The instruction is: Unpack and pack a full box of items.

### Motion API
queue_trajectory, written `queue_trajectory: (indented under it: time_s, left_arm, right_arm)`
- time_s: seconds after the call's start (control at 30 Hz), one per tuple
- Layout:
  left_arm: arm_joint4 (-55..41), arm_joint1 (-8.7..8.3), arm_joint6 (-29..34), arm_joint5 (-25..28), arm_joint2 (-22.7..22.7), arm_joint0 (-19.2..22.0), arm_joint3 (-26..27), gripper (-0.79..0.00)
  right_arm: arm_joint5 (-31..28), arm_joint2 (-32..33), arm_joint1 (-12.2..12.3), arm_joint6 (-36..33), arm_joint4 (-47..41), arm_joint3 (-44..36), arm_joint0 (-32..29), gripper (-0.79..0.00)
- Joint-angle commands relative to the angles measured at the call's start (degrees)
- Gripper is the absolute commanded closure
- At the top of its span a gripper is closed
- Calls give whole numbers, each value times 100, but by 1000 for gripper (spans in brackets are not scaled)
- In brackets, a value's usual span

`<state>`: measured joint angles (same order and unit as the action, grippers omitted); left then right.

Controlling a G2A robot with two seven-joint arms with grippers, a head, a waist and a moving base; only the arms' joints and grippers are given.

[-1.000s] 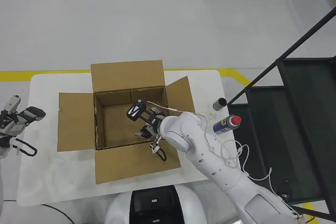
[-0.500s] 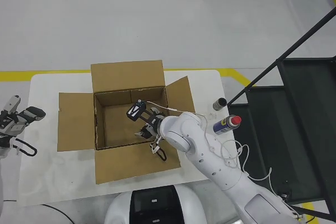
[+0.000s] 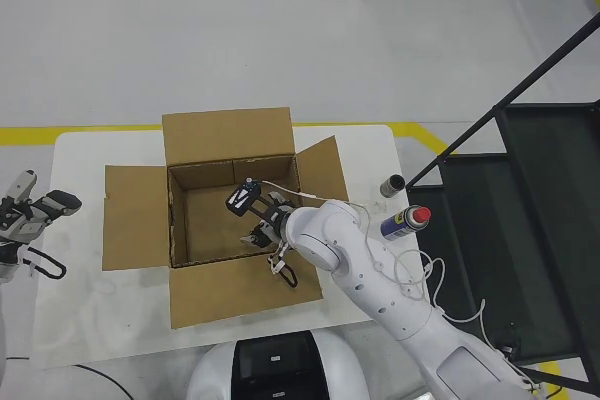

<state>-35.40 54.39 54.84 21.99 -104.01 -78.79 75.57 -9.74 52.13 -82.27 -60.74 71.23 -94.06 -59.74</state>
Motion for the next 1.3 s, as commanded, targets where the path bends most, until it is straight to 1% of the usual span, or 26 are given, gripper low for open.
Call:
queue_trajectory:
  time_s: [0.0, 0.27, 0.4, 0.53, 0.73, 0.77, 0.8, 0.83, 0.87, 0.93, 1.1, 1.13, 1.17, 1.2, 1.27]
  left_arm:
    - [0, 0, 0, 0, 0, 0, 0, -785]
    - [0, 0, 0, 0, 0, 0, 0, -785]
    - [0, 0, 0, 0, 0, 0, 0, -785]
    - [0, 0, 0, 0, 0, 0, 0, -785]
    - [0, 0, 0, 0, 0, 0, 0, -785]
    - [0, 0, 0, 0, 0, 0, 0, -785]
    - [0, 0, 0, 0, 0, 0, 0, -785]
    - [0, 0, 0, 0, 0, 0, 0, -785]
    - [0, 0, 0, 0, 0, 0, 0, -785]
    - [0, 0, 0, 0, 0, 0, 0, -785]
    - [0, 0, 0, 0, 0, 0, 0, -785]
    - [0, 0, 0, 0, 0, 0, 0, -785]
    - [0, 0, 0, 0, 0, 0, 0, -785]
    - [0, 0, 0, 0, 0, 0, 0, -785]
    - [0, 0, 0, 0, 0, 0, 0, -785]
  right_arm:
    - [0, 0, 0, 0, 0, 0, 1, -785]
    - [0, 0, 0, 0, 0, 0, 1, -785]
    - [167, -71, -10, -219, 154, 302, 26, -785]
    - [70, -235, -63, -339, 70, 768, 241, -785]
    - [72, -422, -161, -197, -47, 1405, 572, -785]
    - [117, -428, -177, -166, -89, 1487, 612, -686]
    - [136, -443, -194, -140, -141, 1567, 652, -677]
    - [161, -457, -212, -120, -193, 1661, 698, -643]
    - [171, -481, -231, -100, -228, 1748, 755, -585]
    - [196, -527, -272, -54, -321, 1925, 861, -597]
    - [178, -694, -366, -112, -449, 2346, 1089, -665]
    - [177, -733, -384, -109, -448, 2413, 1131, -665]
    - [169, -770, -402, -110, -454, 2481, 1166, -680]
    - [170, -809, -419, -127, -430, 2553, 1213, -714]
    - [223, -860, -454, -112, -426, 2680, 1284, -708]
